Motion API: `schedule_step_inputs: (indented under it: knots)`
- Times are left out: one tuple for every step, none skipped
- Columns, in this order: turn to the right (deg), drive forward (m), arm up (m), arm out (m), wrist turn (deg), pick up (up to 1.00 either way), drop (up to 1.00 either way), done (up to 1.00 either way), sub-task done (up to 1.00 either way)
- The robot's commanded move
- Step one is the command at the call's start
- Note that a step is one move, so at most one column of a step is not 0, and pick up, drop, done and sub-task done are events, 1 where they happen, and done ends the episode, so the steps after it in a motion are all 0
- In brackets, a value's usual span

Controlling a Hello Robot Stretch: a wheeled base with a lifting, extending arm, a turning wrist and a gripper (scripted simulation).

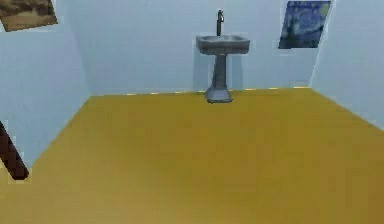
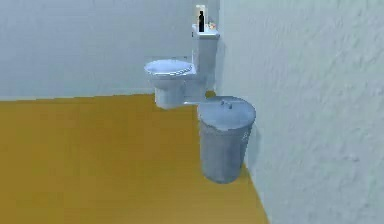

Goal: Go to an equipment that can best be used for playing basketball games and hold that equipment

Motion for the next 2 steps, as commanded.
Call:
schedule_step_inputs:
  knots:
    - [-45.0,0.00,0.00,0.00,0.0,0.00,0.00,0.00,0.00]
    - [0.0,1.00,0.00,0.00,0.0,0.00,0.00,0.00,0.00]
